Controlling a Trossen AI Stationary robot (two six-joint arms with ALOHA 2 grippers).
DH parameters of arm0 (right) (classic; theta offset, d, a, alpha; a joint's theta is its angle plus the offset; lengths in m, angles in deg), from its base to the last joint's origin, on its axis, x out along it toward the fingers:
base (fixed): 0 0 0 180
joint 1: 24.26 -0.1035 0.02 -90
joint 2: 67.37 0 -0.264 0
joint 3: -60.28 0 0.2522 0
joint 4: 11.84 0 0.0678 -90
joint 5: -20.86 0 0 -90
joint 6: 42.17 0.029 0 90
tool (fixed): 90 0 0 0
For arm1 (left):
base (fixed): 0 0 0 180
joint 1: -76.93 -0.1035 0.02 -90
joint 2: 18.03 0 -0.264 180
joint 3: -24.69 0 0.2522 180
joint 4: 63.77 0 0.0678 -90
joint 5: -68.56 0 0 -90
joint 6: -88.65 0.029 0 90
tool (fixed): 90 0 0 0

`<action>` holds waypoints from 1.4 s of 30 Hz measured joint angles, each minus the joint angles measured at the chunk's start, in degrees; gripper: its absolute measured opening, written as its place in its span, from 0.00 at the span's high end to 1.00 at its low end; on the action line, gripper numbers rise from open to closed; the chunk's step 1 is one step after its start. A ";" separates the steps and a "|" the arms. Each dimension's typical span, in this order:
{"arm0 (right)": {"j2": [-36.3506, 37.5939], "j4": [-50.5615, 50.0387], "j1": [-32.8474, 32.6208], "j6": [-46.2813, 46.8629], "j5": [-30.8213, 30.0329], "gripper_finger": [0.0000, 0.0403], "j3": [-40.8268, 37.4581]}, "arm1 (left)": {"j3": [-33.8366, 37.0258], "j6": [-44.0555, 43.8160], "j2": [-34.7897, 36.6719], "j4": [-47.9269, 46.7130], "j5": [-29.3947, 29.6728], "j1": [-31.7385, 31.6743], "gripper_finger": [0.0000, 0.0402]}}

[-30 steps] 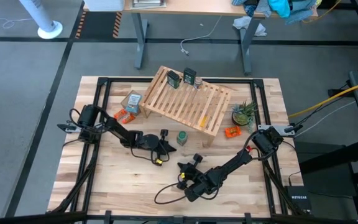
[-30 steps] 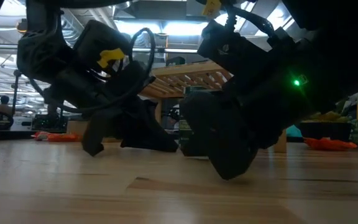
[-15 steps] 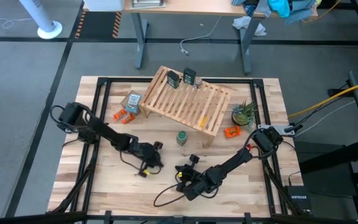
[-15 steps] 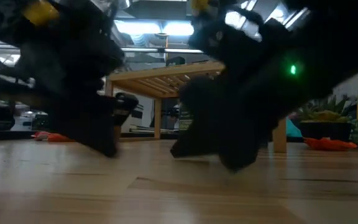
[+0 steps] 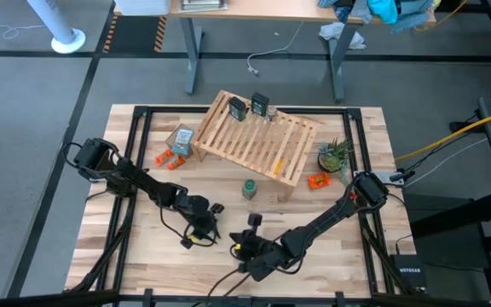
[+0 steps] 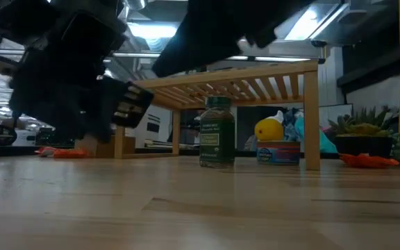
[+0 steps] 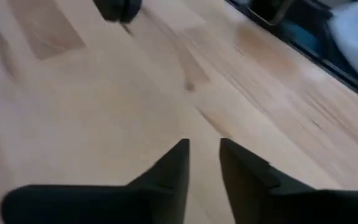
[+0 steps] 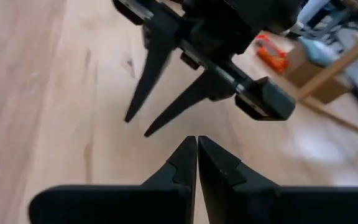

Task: Shelf spices
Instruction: Remove the left green seasoning can from the shelf

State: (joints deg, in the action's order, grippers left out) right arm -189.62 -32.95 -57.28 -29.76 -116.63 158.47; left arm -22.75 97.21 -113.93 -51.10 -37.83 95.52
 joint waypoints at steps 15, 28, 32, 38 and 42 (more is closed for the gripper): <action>-0.02 -53.83 -3.18 28.24 -4.02 0.95 16.84 | -13.73 12.20 11.93 -27.11 19.80 -0.54 0.58; -0.04 -79.44 -13.97 51.36 -15.26 0.95 21.35 | -17.96 18.78 34.58 -53.70 40.62 -6.53 0.61; 0.13 -82.41 -15.58 57.67 -17.27 0.95 20.94 | -17.93 18.20 39.71 -59.89 41.10 -11.30 0.62; 0.57 -82.63 -17.00 57.86 -23.74 0.95 20.56 | -16.75 18.84 43.82 -61.78 38.83 -20.77 0.64; 0.57 -82.64 -16.66 57.87 -24.06 0.95 20.51 | -15.90 20.19 43.90 -58.79 31.69 -27.65 0.65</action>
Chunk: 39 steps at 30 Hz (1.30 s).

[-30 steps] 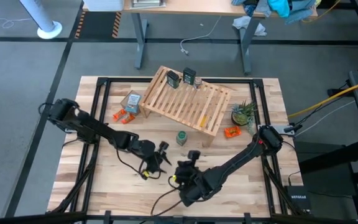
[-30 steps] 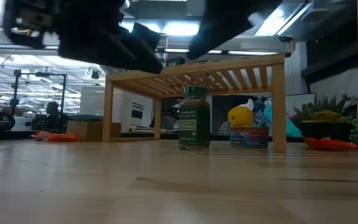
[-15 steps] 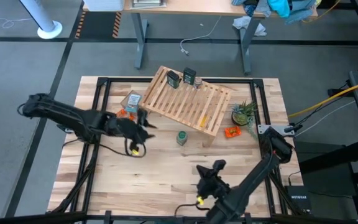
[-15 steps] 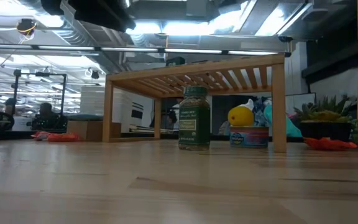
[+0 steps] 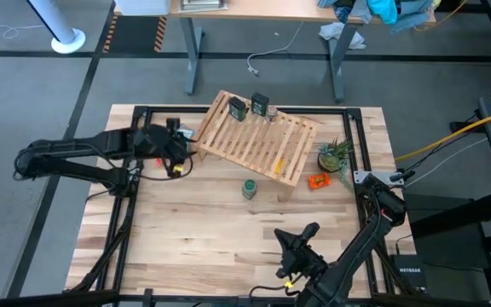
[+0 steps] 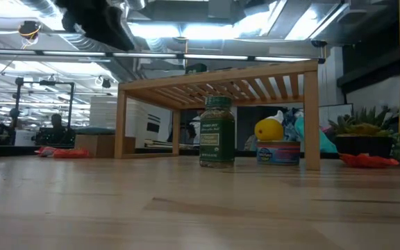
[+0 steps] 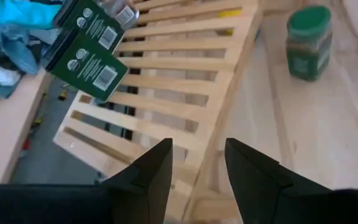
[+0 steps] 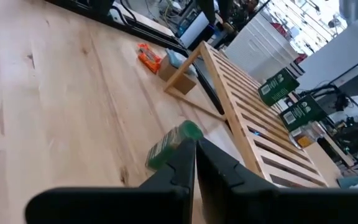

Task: Shelf spices
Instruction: Remove the left green seasoning can from the shelf

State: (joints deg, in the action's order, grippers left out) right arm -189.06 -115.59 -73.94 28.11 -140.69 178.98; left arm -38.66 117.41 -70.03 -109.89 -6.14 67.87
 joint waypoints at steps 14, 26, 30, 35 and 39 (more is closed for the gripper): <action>0.00 -0.01 0.20 0.37 0.51 0.95 -0.04 | 5.25 4.67 -10.73 21.45 -8.42 -20.31 0.65; 0.00 0.40 0.20 0.41 0.64 0.95 -0.04 | 5.25 3.43 -17.05 36.05 -27.75 -29.64 0.65; 0.00 0.54 0.20 0.39 0.62 0.95 -0.04 | 5.25 2.87 -17.09 39.77 -35.09 -33.65 0.65; 0.00 0.51 0.20 0.39 0.62 0.95 -0.04 | 5.22 0.71 -17.90 44.91 -45.10 -38.94 0.65; 0.00 0.25 0.20 0.05 0.62 0.95 -0.04 | 4.87 -0.39 -20.87 47.48 -50.02 -42.48 0.65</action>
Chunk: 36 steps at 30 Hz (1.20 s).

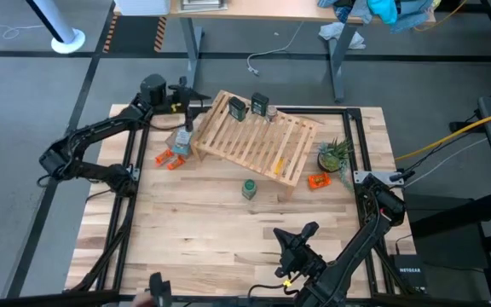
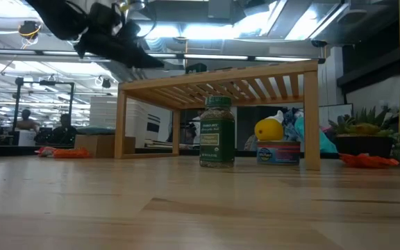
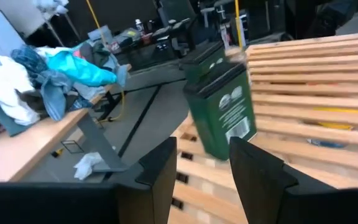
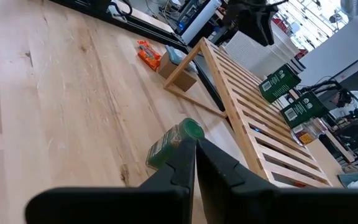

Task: Shelf spices
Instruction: Remove the left green seasoning can from the shelf

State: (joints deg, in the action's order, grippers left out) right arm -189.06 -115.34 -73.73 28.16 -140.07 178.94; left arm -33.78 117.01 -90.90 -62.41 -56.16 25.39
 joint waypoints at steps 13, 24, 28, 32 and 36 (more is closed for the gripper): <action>0.00 -0.24 0.00 -1.65 -0.13 0.95 0.00 | -8.51 0.53 -13.34 2.39 -10.44 -2.69 0.65; 0.00 -0.22 0.00 -0.10 -0.13 0.95 0.00 | -13.49 -0.07 -19.18 1.90 -14.85 -3.34 0.65; 0.00 -0.17 0.00 -0.07 1.76 0.95 0.00 | -13.51 -0.10 -19.15 1.75 -14.84 -3.81 0.65; 0.00 0.22 0.00 -0.09 8.28 0.95 0.00 | -13.51 -0.10 -19.15 1.76 -14.80 -3.68 0.65; 0.00 2.37 0.00 -0.10 11.52 0.95 0.00 | -13.51 -0.10 -19.15 1.75 -14.71 -3.21 0.65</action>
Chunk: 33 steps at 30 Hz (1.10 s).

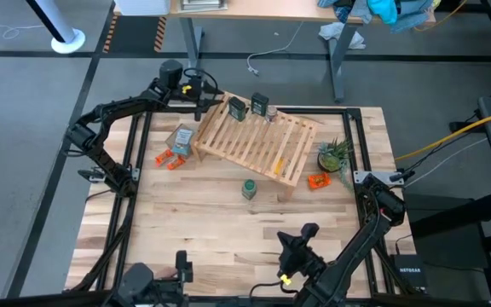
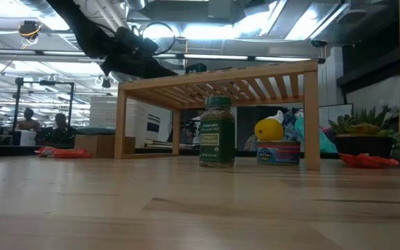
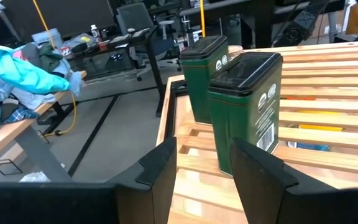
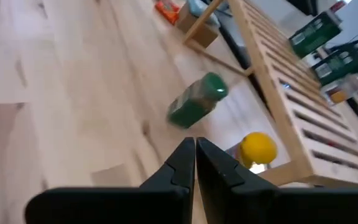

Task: Shelf spices
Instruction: Remove the left green seasoning can from the shelf

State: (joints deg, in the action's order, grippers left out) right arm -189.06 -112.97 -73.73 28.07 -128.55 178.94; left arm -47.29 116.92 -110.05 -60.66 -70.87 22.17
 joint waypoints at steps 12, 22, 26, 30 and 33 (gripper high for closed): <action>0.00 1.76 0.00 -0.04 -1.86 0.95 0.02 | 0.00 -3.81 0.00 -2.77 4.43 0.01 0.65; 0.00 1.77 1.77 -0.20 -1.69 0.95 0.02 | 0.00 -1.01 0.00 -5.77 5.53 2.58 0.65; 0.00 1.85 3.28 -0.24 1.49 0.95 0.02 | -0.03 -1.02 0.02 -5.91 10.06 3.66 0.65; 0.00 2.74 4.81 -0.21 7.97 0.95 0.02 | -1.26 -1.02 0.02 -8.12 12.52 3.86 0.65; 0.00 4.49 5.81 -0.24 14.79 0.95 0.02 | -1.99 -1.47 0.09 -9.57 12.59 3.84 0.65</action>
State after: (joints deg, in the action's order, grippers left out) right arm -189.06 -108.47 -67.92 27.83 -113.75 178.96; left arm -49.28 115.44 -109.97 -70.23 -58.28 26.01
